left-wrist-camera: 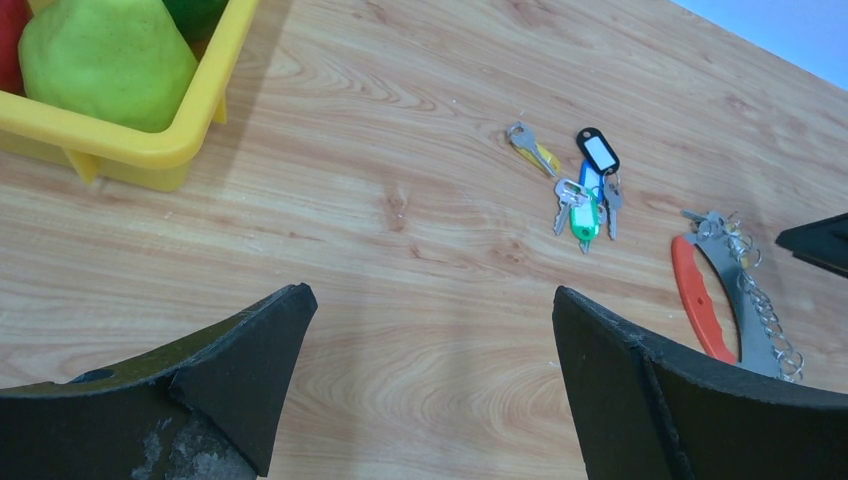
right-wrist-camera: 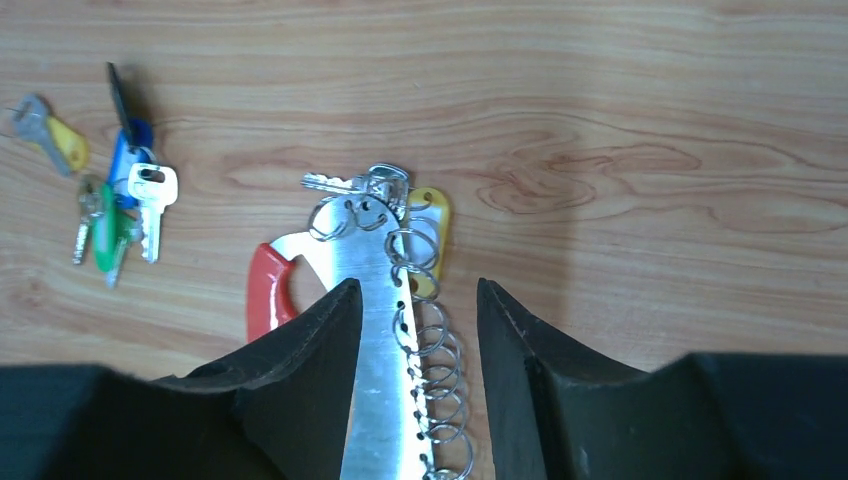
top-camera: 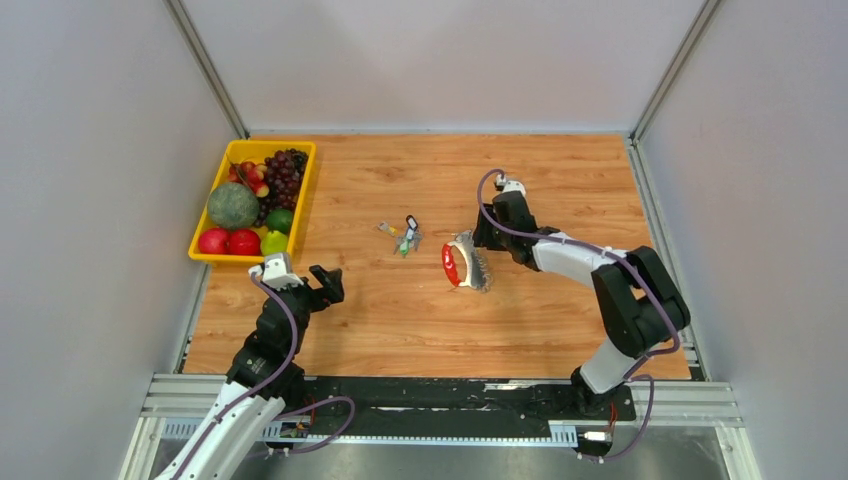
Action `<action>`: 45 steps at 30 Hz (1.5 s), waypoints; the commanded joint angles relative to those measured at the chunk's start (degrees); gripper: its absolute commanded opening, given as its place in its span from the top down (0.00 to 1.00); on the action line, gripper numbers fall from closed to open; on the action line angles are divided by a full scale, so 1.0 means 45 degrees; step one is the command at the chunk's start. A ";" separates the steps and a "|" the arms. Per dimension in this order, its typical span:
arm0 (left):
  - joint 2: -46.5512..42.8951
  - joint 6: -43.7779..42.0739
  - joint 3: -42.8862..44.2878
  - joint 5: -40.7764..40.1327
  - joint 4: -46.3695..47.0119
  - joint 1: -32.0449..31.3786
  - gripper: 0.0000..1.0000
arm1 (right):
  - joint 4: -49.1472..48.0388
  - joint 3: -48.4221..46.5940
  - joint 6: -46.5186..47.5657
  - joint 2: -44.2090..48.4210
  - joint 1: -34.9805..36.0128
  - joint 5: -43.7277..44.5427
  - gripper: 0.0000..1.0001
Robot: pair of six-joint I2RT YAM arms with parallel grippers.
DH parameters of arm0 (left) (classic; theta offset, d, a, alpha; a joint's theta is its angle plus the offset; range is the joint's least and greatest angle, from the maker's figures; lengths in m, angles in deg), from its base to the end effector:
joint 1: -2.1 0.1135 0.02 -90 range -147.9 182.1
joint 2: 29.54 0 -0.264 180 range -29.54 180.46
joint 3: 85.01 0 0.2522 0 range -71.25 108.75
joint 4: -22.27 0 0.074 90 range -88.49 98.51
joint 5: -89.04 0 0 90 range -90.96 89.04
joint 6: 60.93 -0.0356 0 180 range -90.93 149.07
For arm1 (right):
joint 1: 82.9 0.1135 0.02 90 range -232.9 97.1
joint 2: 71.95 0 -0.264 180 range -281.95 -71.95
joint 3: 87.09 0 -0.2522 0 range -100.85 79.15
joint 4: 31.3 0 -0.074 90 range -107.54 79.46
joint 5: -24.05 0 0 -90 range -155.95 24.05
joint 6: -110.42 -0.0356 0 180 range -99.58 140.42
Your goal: Remove the keys from the keyring
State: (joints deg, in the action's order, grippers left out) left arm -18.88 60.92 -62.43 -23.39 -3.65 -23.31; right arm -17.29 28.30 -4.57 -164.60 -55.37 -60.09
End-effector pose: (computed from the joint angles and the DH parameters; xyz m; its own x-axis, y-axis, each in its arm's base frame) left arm 0.1061 -0.0354 0.1886 -0.2185 -0.4362 -0.8729 -0.0625 0.8989 -0.4336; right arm 0.2997 0.1521 0.1854 -0.7042 0.1069 -0.7019 -0.1049 0.9621 0.2517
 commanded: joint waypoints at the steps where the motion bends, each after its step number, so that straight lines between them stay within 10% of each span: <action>1: -0.0064 -0.0018 -0.0051 0.0187 0.0411 -0.0018 0.00 | -0.0419 -0.0480 0.0437 -0.0877 -0.0187 -0.0604 0.53; 9: 0.0032 -0.0112 -0.0095 0.0300 0.0586 -0.0010 0.00 | -0.1506 -0.0044 0.0417 -0.1769 -0.0189 -0.1524 0.62; 16: 0.0155 -0.0344 -0.0154 0.0900 0.0965 -0.0002 0.00 | -0.1660 0.0079 0.0916 -0.1396 -0.0170 -0.1958 1.00; 26: 0.2083 -0.0032 0.0147 0.3026 0.3492 -0.0007 0.00 | -0.4356 0.2399 0.2203 0.2992 0.0270 -0.4449 1.00; 45: 0.9727 -0.2847 0.2115 0.6250 1.1913 -0.2415 0.01 | -0.1867 0.1121 0.0147 0.5060 0.1659 -0.6038 1.00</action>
State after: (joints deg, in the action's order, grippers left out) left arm 21.64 53.62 -55.57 2.14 37.55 -31.40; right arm -26.36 37.37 -0.73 -145.30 -50.89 -88.92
